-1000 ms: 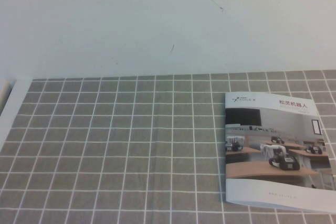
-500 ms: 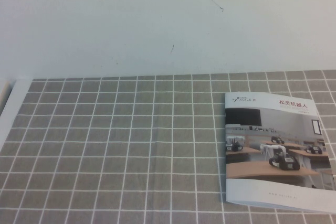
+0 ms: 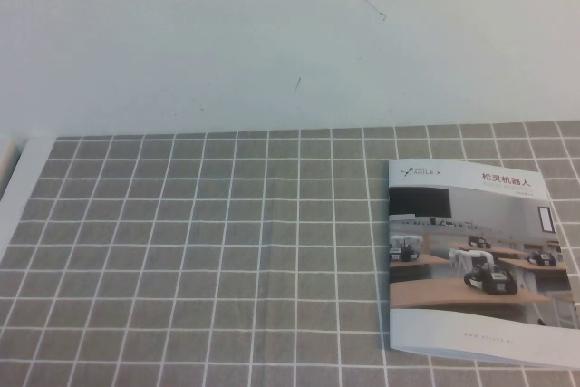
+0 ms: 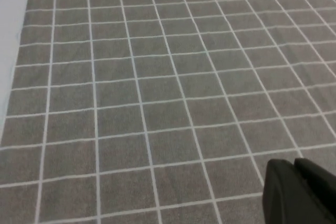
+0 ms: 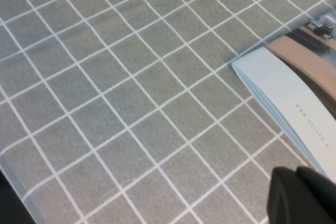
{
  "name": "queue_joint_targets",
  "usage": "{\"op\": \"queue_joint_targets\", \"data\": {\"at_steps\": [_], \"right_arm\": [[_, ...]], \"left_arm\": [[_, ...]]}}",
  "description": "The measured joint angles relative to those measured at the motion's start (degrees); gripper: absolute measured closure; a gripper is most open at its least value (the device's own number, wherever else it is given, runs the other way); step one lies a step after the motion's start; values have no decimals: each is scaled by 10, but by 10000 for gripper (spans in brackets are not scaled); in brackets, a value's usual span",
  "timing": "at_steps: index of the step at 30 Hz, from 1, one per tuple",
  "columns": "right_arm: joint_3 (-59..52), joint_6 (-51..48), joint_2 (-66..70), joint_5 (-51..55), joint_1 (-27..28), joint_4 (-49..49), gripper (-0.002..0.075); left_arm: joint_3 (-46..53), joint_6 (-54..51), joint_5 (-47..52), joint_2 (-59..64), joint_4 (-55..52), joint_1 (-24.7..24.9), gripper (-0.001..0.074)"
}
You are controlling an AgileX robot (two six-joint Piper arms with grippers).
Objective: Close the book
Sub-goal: 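Close the open booklet and leave it lying on the table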
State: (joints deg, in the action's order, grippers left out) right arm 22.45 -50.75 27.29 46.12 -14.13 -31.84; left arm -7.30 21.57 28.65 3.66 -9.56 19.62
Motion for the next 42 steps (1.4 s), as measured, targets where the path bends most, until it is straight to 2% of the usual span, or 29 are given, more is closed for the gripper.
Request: {"op": "queue_joint_targets", "data": {"at_steps": [6, 8, 16, 21, 24, 33, 42], "right_arm": [[0, 0, 0, 0, 0, -1, 729], [0, 0, 0, 1, 0, -1, 729], [0, 0, 0, 2, 0, -3, 729], [0, 0, 0, 2, 0, -4, 729], [0, 0, 0, 2, 0, -6, 729], [0, 0, 0, 2, 0, -6, 729], [0, 0, 0, 2, 0, -9, 729]], "left_arm": [[72, 13, -57, -42, 82, -52, 737], [78, -5, -85, -42, 85, -68, 737], [79, -114, -89, -44, 79, -131, 737], [79, -225, -89, -44, 79, -136, 737], [79, -250, -89, -44, 81, -136, 737], [79, -254, -89, -44, 123, -137, 737], [79, -254, -89, -44, 135, -159, 737]]}}
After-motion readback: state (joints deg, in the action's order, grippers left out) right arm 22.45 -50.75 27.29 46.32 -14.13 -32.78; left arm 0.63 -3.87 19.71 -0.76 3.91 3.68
